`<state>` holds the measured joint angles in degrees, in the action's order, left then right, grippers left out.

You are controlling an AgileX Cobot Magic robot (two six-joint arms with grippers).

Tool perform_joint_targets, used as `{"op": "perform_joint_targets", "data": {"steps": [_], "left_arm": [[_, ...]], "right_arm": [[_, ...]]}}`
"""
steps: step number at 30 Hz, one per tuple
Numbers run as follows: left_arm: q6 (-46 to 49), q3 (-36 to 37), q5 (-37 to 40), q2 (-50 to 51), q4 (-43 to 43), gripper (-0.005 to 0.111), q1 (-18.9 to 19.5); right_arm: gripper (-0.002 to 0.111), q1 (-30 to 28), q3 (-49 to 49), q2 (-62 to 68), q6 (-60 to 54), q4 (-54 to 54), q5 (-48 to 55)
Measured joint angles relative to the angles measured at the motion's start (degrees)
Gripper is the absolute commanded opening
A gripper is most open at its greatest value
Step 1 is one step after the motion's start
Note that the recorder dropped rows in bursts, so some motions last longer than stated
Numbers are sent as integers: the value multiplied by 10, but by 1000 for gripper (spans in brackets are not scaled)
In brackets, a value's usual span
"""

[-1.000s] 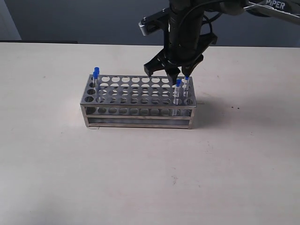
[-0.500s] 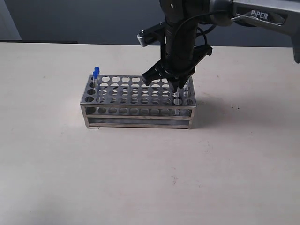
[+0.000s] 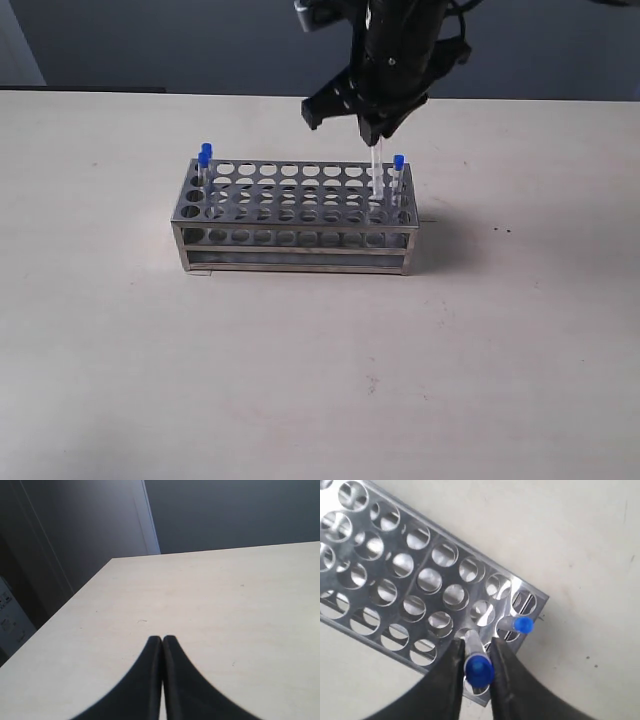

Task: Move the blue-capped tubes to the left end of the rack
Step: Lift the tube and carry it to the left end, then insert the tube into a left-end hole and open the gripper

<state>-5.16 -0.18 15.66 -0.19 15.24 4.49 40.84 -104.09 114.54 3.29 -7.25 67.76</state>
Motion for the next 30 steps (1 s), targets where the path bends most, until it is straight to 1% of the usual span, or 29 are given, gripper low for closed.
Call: {"op": "perform_joint_targets", "data": {"steps": [6, 11, 13, 16, 19, 25, 30], "left_arm": [[0, 0, 0, 0, 0, 0, 0], [0, 0, 0, 0, 0, 0, 0], [0, 0, 0, 0, 0, 0, 0], [0, 0, 0, 0, 0, 0, 0], [0, 0, 0, 0, 0, 0, 0], [0, 0, 0, 0, 0, 0, 0], [0, 0, 0, 0, 0, 0, 0]], "right_arm": [[0, 7, 0, -47, -23, 36, -47], [-1, 41, 0, -61, -85, 89, -123], [-1, 57, -13, -55, -111, 123, -138], [-1, 78, -55, -23, -141, 162, -124], [-1, 90, -104, 20, -152, 166, -101], [-1, 94, -188, 96, -155, 175, -49], [-1, 94, -216, 132, -160, 183, -37]]}}
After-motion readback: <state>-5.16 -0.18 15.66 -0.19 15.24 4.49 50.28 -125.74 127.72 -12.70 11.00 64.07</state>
